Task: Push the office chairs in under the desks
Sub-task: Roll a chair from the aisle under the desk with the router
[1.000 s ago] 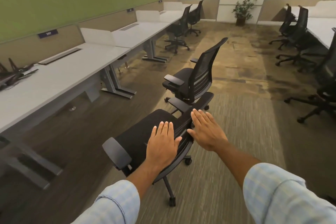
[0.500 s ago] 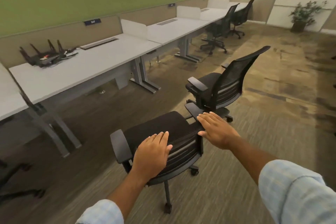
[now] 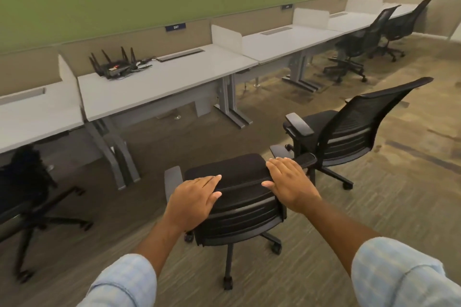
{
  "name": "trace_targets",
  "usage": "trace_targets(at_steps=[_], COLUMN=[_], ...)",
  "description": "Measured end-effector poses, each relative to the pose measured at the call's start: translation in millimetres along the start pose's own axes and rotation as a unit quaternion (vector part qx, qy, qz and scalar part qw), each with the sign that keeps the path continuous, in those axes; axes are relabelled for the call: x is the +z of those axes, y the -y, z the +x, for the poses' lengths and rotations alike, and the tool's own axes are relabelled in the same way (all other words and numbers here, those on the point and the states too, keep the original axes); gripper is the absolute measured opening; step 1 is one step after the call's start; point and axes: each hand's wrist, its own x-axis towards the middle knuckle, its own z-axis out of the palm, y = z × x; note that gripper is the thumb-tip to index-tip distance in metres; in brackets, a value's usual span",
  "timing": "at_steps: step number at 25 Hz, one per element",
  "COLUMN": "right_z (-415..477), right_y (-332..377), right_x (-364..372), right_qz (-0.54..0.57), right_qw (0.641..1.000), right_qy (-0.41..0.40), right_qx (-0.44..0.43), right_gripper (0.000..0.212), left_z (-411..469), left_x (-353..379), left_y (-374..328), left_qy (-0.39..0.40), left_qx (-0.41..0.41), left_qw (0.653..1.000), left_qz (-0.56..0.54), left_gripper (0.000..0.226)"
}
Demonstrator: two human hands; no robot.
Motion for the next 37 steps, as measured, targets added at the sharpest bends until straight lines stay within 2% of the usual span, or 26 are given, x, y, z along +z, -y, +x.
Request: trace_targets(at_steps=[7,23,33,37], right_z=[58.8,265.6,400.5,456.9], right_y=[-35.9,-145.2,-190.5,-211.3], right_x=[17.8,68.2,110.4,122.2], right_qz=[0.02,0.019,0.038,0.049], right_qw=[1.0,0.998,0.994,0.99], right_qy=[0.023,0.04,0.007,0.011], right_qx=[-0.006,-0.041,-0.103,-0.132], right_gripper=[0.081,0.078,0.079,0.078], left_z=[53.6,230.3,319.3,356.0], left_x=[15.6,76.5,107.6,114.5], left_y=[24.9,124.3,194.4,208.9], left_qy=[0.0,-0.011,-0.01,-0.019], left_qx=[-0.023,-0.053,-0.113,-0.167], left_qw=[1.0,0.999,0.993,0.985], left_qz=[-0.004,0.002,0.019,0.041], left_gripper=[0.054,0.056,0.054,0.052])
